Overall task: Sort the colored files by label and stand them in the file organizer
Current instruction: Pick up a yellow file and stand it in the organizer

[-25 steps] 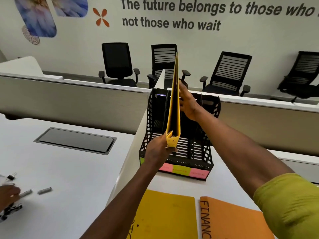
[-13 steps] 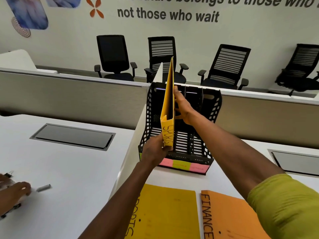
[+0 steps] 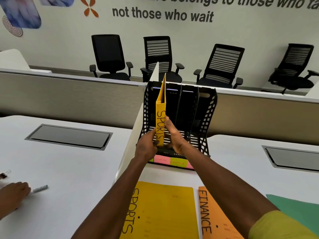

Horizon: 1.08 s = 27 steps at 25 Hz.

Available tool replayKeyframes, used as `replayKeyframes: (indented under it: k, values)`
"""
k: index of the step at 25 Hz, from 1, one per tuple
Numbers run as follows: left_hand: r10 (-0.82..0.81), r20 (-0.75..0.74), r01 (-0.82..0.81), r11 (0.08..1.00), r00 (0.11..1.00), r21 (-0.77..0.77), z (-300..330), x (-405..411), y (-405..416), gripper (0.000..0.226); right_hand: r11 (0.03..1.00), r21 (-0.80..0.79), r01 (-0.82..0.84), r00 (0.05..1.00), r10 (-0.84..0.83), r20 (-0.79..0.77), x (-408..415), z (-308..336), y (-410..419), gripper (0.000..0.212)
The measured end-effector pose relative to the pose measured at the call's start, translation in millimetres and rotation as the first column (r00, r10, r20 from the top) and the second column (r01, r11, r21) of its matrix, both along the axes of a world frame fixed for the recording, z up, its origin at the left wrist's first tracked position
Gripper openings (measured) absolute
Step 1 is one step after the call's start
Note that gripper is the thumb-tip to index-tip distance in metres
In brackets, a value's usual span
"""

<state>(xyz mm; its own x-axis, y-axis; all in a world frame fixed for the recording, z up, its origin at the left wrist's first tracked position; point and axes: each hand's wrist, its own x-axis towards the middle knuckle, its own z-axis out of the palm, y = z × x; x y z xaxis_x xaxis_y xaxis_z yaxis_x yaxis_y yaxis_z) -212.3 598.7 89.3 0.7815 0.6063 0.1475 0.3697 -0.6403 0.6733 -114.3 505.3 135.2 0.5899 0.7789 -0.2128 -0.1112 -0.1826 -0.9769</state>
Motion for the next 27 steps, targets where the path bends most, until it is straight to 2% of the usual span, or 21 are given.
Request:
replayKeyframes:
  k: [2, 6, 10, 12, 16, 21, 25, 27]
  values:
    - [-0.006, -0.015, 0.005, 0.997, 1.0, -0.073, -1, 0, 0, 0.062, 1.0, -0.018, -0.014, 0.999, 0.014, 0.042, -5, -9, -2, 0.072]
    - [-0.034, -0.051, 0.028, 0.992, 0.998, -0.125, -5, -2, 1, 0.066, 0.999, -0.039, 0.024, 0.997, -0.021, 0.077, -10, -10, -2, 0.083]
    - [-0.007, -0.042, 0.0, 0.988, 0.999, -0.156, -7, -2, -2, 0.065, 0.999, -0.017, 0.045, 0.994, -0.043, 0.101, -13, -9, -8, 0.073]
    - [-0.012, -0.016, 0.009, 0.987, 1.0, -0.158, -6, -5, -6, 0.064, 0.999, -0.009, 0.049, 0.993, -0.048, 0.106, -12, -13, -11, 0.071]
    - [0.004, 0.025, 0.001, 0.986, 1.0, -0.169, -8, -10, -8, 0.062, 0.998, -0.046, 0.049, 0.987, -0.041, 0.153, -12, -8, -16, 0.084]
    - [0.025, 0.057, -0.016, 0.987, 0.998, -0.162, -7, -14, -11, 0.065, 0.998, -0.028, 0.06, 0.98, -0.053, 0.192, -15, 0, -20, 0.079]
    - [0.025, 0.188, 0.009, 0.984, 0.982, -0.178, 4, -31, -34, 0.06, 0.997, -0.047, 0.067, 0.967, -0.054, 0.249, -17, -1, -31, 0.095]
    - [0.032, 0.205, 0.006, 0.983, 0.978, -0.183, -1, -46, -48, 0.062, 0.995, -0.064, 0.073, 0.956, -0.051, 0.29, -17, -3, -39, 0.094]
